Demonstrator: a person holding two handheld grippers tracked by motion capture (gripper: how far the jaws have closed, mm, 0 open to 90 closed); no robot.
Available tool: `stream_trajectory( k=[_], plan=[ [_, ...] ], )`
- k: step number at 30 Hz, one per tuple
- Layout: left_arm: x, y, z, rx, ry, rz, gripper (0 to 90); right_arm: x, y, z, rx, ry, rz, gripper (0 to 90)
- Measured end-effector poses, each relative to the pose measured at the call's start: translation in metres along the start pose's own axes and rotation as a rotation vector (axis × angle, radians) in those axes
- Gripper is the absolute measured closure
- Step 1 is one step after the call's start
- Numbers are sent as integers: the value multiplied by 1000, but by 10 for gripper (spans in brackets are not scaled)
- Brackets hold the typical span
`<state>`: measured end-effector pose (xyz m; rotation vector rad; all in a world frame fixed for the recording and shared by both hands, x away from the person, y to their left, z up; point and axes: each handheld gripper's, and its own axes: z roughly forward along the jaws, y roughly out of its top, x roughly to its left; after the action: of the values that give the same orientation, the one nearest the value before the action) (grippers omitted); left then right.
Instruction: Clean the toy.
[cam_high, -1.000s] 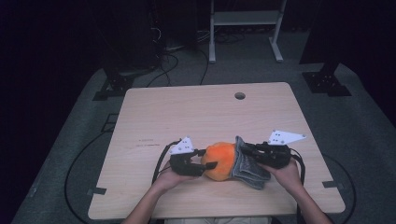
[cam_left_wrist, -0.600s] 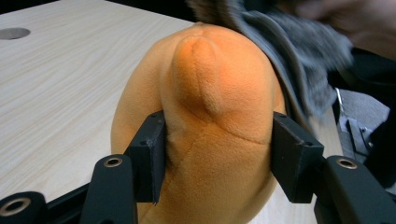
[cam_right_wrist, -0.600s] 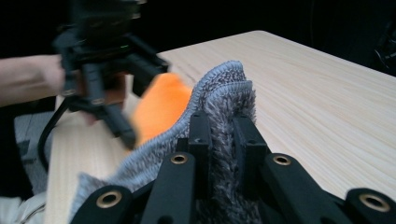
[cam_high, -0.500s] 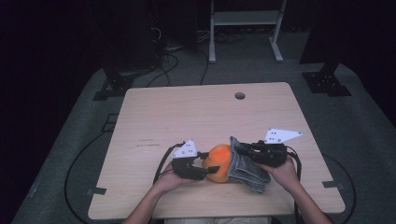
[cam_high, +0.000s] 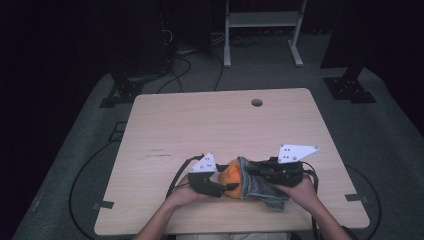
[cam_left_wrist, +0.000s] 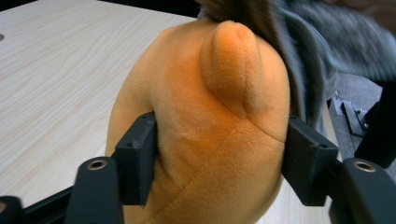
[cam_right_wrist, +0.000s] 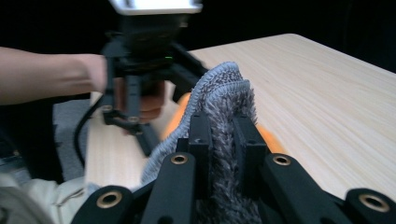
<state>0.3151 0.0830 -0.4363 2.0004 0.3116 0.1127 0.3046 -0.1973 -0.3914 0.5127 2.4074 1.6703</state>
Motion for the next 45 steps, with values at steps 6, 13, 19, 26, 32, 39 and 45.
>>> stream_trajectory(
  k=[6, 13, 19, 26, 32, 39, 45],
  plan=[
    [-4, -2, -2, 10, -18, 35, 315, -22, -18, -16, 15, -93, 81, 793],
    [-7, -1, 4, 8, -29, 44, 251, -19, -29, -27, 13, -60, 104, 793],
    [-14, 0, 7, 18, -30, 94, 320, 5, -9, -12, 15, 34, 33, 793],
    [-11, -2, 2, 14, -26, 96, 347, 0, -1, -2, 36, 7, 13, 794],
    [-6, -4, -1, 10, -31, 84, 350, -19, -19, -15, 28, -53, 87, 793],
    [-2, -3, 0, -13, -26, 31, 366, -18, -47, -37, 21, -82, 144, 794],
    [7, 2, -7, -85, -31, -85, 397, -3, -31, -35, -6, -31, 95, 794]
  ],
)
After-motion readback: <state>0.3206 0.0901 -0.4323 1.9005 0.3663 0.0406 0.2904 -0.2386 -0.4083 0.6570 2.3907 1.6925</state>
